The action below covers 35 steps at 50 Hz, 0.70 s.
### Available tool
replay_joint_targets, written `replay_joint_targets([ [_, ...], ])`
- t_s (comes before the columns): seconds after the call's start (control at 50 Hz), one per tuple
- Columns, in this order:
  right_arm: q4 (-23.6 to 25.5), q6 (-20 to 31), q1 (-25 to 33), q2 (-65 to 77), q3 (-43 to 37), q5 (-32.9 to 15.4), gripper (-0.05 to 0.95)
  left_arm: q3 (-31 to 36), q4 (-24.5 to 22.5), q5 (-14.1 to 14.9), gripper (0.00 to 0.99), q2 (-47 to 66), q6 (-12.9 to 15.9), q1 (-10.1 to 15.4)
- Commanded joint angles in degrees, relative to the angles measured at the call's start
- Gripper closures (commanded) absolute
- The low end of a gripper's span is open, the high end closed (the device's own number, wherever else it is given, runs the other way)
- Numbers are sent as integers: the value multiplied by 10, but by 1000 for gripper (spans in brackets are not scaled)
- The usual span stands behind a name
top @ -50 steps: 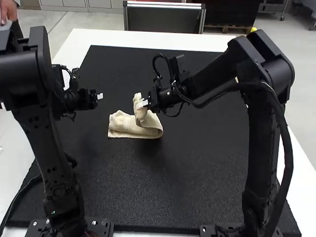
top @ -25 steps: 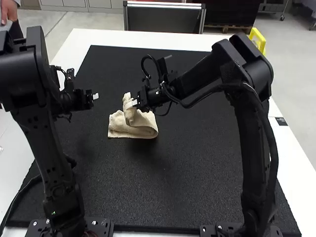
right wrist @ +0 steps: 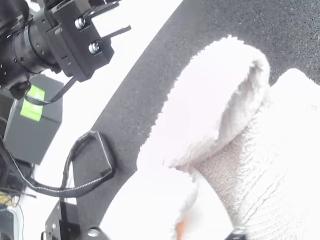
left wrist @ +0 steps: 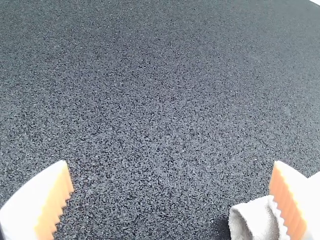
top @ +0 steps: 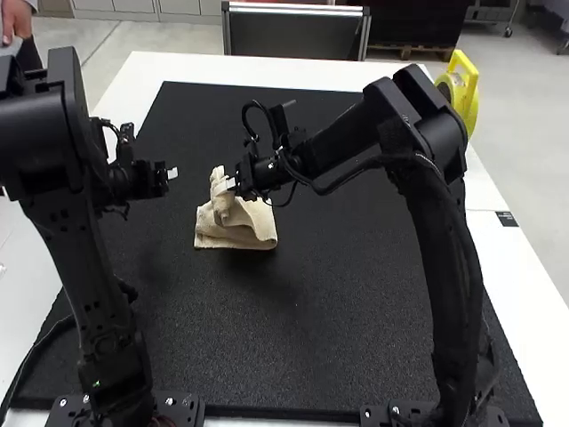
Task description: Fold the towel.
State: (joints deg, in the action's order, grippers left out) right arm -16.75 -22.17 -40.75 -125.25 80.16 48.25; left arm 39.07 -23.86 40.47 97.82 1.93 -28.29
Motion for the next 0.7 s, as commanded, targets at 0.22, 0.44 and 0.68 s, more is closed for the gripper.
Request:
replay_joint_targets([
  [0.22,-22,-1,-1,0,16,13,-21,-13,-4,0,67,-3,11,-14],
  [0.44,-20,-5,23,6,16,11,-21,-12,-4,1,69,-3,8,-14],
  [0.68,-7,-4,82,45,11,-8,-21,-3,-10,0,46,-28,-3,-11],
])
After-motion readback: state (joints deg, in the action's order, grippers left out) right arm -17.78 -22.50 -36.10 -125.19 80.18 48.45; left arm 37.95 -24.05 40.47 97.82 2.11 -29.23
